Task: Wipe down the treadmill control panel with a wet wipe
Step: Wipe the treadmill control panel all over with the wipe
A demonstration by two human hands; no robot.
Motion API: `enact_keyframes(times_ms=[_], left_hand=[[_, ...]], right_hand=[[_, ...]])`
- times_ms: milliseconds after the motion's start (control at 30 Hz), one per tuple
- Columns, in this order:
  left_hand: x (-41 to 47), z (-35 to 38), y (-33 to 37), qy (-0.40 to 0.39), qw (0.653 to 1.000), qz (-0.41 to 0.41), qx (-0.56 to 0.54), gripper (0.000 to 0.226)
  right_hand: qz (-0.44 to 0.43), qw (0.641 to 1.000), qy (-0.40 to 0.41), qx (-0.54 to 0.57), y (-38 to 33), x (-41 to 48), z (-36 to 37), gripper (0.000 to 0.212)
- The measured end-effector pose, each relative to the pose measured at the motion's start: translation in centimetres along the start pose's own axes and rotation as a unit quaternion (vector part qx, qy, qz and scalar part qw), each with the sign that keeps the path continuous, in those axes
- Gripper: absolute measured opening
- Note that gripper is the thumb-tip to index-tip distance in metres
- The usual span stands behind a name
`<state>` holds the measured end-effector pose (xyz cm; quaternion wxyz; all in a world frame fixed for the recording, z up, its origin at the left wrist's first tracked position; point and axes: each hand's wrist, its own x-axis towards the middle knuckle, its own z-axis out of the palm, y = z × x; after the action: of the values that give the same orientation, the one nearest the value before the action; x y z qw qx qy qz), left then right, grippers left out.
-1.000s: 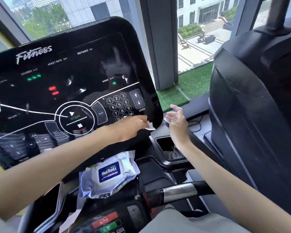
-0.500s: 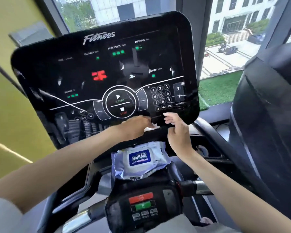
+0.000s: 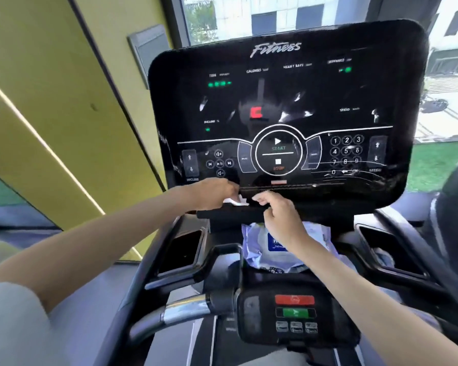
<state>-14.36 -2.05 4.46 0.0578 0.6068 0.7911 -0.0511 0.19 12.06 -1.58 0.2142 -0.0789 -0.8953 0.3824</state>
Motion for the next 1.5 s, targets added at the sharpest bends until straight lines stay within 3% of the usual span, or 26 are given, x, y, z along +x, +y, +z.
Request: enact_keyframes(times_ms=[267, 700, 867, 967, 1067, 1167, 1267, 1367, 1500], left_hand=[[-5.7, 1.3, -4.3, 0.038, 0.998, -0.052, -0.026, 0.060], [-10.5, 3.7, -6.6, 0.059, 0.984, -0.166, -0.036, 0.066], [-12.6, 3.1, -7.5, 0.039, 0.964, -0.263, -0.010, 0.048], [-13.8, 0.9, -8.3, 0.126, 0.920, -0.365, -0.070, 0.032], [-13.6, -2.5, -7.2, 0.228, 0.869, -0.394, -0.192, 0.024], [-11.9, -5.9, -3.5, 0.281, 0.788, -0.361, -0.412, 0.023], [-8.9, -7.8, -0.5, 0.311, 0.694, -0.303, -0.574, 0.025], [-6.2, -8.3, 1.5, 0.332, 0.600, -0.240, -0.687, 0.025], [-4.2, -8.6, 2.9, 0.334, 0.530, -0.187, -0.756, 0.024]], right_hand=[[-0.012, 0.994, -0.080, -0.070, -1.8, 0.8, 2.6, 0.047], [-0.047, 0.993, -0.021, -0.105, -2.2, 2.2, 3.0, 0.039], [-0.054, 0.993, -0.043, -0.100, -2.0, 2.4, 2.5, 0.039], [-0.052, 0.990, -0.091, -0.092, -2.2, 3.3, 1.8, 0.039], [-0.071, 0.985, -0.120, -0.105, -3.0, 4.7, 1.1, 0.036], [-0.036, 0.987, -0.131, 0.089, -6.0, 6.7, 0.1, 0.028], [0.064, 0.922, -0.177, 0.339, -9.4, 8.8, -2.1, 0.028], [0.088, 0.904, -0.176, 0.380, -10.7, 10.4, -4.3, 0.025], [0.105, 0.900, -0.126, 0.405, -10.6, 11.8, -5.9, 0.013]])
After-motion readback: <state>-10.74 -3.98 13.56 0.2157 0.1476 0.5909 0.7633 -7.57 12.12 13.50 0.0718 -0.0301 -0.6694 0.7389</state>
